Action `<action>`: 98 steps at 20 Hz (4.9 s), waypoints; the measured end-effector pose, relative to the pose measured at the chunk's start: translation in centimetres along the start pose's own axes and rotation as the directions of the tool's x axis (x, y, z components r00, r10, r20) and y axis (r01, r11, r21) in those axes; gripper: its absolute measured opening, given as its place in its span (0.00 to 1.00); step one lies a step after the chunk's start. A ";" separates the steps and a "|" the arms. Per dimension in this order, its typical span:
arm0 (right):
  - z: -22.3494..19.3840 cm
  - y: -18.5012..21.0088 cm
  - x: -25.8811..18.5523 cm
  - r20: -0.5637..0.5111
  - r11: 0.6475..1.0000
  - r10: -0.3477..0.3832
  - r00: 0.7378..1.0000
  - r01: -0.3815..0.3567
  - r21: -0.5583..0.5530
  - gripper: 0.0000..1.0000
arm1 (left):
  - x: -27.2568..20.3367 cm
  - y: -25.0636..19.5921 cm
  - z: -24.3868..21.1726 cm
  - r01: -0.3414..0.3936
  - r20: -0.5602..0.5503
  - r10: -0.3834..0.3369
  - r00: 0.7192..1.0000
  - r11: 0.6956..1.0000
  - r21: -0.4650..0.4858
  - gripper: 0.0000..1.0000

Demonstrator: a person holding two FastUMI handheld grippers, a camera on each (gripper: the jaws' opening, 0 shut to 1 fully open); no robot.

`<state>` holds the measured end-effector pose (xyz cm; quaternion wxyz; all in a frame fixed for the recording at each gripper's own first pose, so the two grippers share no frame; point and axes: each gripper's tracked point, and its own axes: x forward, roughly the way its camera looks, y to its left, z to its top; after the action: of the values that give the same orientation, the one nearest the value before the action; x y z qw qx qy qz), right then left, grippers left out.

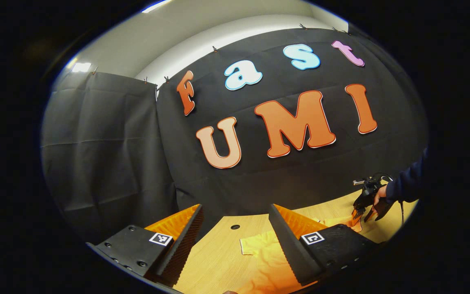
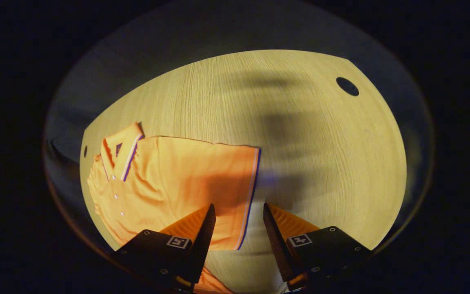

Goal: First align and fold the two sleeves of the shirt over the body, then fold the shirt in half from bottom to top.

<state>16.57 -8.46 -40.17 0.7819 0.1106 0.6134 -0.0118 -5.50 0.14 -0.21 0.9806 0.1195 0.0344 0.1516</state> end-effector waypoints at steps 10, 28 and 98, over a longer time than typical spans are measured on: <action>0.6 3.8 -0.9 -0.005 0.990 0.133 0.991 -0.133 0.046 0.06 | 0.2 -0.7 -0.6 0.008 -0.025 -0.008 1.000 1.000 -0.002 0.99; -0.1 18.5 -9.5 0.081 0.890 0.435 0.897 -0.415 -0.187 0.26 | 2.7 3.2 -5.3 -0.025 -0.104 0.019 0.994 0.998 -0.053 0.99; -17.9 5.1 -25.6 0.573 0.939 -0.003 0.819 -0.194 0.282 0.91 | 27.1 -17.7 -22.5 0.725 -0.485 -0.771 0.413 0.600 -0.337 0.82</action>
<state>-6.13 -3.17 -18.72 0.8982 0.2617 0.3370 -0.1062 23.09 -2.87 -27.21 0.8847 0.0018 0.3790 -0.2714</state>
